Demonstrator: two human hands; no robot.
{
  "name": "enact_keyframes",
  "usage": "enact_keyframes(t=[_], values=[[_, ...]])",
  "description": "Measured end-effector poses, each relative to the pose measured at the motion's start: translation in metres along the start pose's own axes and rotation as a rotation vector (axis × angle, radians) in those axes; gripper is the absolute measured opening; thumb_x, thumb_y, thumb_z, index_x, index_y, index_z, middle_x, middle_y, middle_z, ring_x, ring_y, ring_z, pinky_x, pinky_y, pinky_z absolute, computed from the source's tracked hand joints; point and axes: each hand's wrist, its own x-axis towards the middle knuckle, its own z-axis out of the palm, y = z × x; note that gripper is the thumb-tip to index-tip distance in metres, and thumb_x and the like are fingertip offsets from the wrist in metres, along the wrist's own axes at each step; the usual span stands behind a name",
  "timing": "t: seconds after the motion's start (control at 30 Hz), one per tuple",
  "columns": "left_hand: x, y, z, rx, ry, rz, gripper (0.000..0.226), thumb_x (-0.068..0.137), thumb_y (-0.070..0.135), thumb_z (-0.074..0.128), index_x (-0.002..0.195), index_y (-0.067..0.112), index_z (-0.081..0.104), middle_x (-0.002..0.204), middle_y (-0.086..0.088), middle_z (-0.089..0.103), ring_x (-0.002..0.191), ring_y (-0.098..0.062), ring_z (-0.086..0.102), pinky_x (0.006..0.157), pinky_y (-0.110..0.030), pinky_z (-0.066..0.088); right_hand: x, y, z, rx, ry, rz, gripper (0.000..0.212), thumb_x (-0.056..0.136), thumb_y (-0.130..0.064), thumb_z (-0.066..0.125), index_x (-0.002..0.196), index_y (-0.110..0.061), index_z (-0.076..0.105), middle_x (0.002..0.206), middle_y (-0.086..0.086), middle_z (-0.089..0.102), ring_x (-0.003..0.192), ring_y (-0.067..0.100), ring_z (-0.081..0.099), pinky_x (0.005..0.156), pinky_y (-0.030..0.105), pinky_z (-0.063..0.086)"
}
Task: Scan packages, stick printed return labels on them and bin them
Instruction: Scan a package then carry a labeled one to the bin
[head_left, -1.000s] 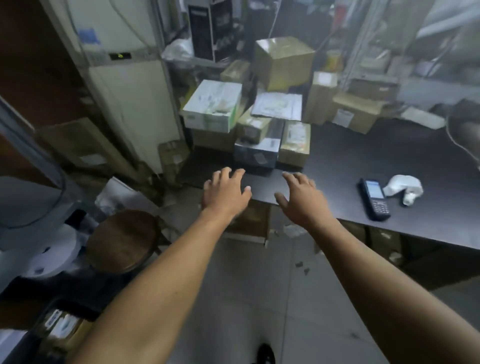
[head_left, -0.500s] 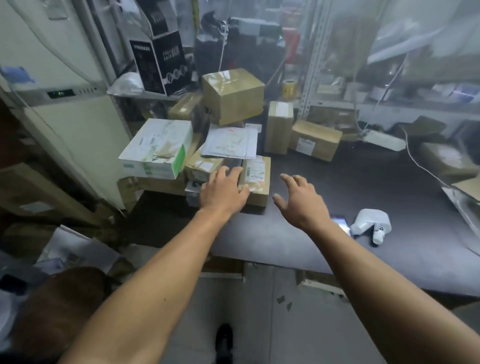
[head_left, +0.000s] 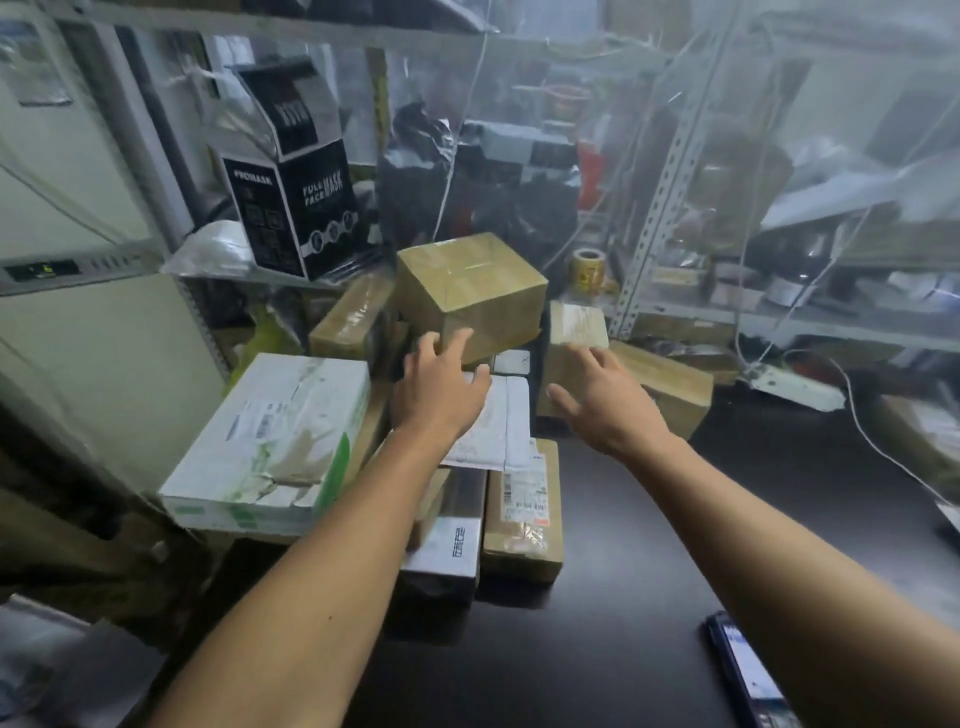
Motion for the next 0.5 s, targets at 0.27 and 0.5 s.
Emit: enact_keyframes(t=[0.27,0.5], values=[[0.086,-0.001,0.009,-0.218,0.069,-0.182,0.063,0.097,0.048,0.053,0.153,0.04,0.027,0.163,-0.009,0.013,0.144,-0.033,0.027,0.111,-0.045,0.032,0.112,0.002,-0.001,0.167,0.012,-0.017,0.065,0.095,-0.049,0.054,0.152,-0.033,0.027,0.149,0.011,0.036,0.135,0.029,0.039,0.109,0.042,0.036],[0.152,-0.018,0.029,-0.36,0.083,-0.3,0.069,0.089,0.06,0.055,0.15,0.046,0.026,0.159,-0.007,0.028,0.143,-0.032,0.031,0.113,-0.052,0.034,0.206,0.005,0.012,0.255,-0.086,-0.028,0.064,0.094,-0.057,0.049,0.151,-0.035,0.027,0.152,0.016,0.034,0.132,0.033,0.044,0.107,0.048,0.041]])
